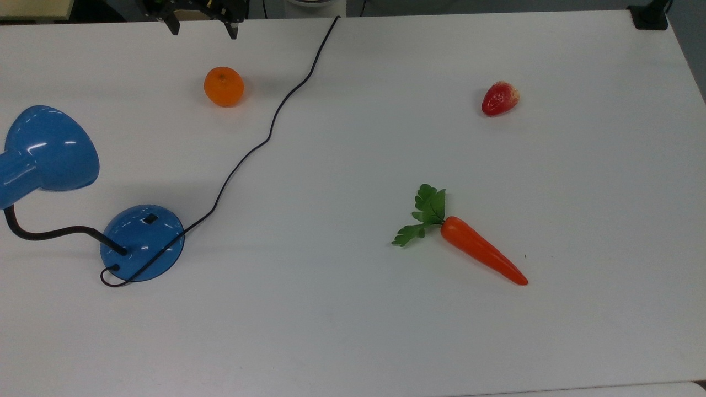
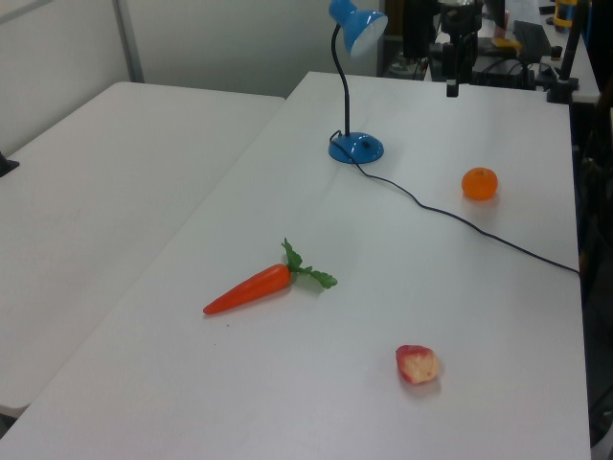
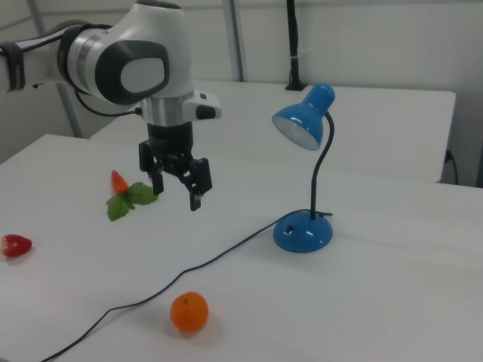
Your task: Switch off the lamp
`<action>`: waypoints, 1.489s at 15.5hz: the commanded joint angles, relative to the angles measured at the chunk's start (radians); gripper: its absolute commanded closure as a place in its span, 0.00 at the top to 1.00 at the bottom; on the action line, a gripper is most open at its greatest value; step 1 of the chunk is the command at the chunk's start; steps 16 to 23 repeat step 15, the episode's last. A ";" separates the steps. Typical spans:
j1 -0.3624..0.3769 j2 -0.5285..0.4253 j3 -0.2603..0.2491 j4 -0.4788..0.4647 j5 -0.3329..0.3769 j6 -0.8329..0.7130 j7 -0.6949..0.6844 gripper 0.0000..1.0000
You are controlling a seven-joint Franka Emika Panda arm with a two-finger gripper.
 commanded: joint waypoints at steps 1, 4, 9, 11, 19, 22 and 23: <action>0.008 -0.003 -0.030 0.011 -0.010 0.032 -0.021 1.00; 0.215 -0.005 -0.233 0.010 -0.010 0.031 -0.021 1.00; 0.361 -0.005 -0.397 0.014 -0.007 0.023 -0.015 1.00; 0.361 -0.003 -0.395 0.028 -0.007 0.021 -0.007 1.00; 0.344 -0.006 -0.392 0.033 0.001 0.017 -0.001 1.00; 0.344 -0.006 -0.392 0.033 0.001 0.017 -0.001 1.00; 0.344 -0.006 -0.392 0.033 0.001 0.017 -0.001 1.00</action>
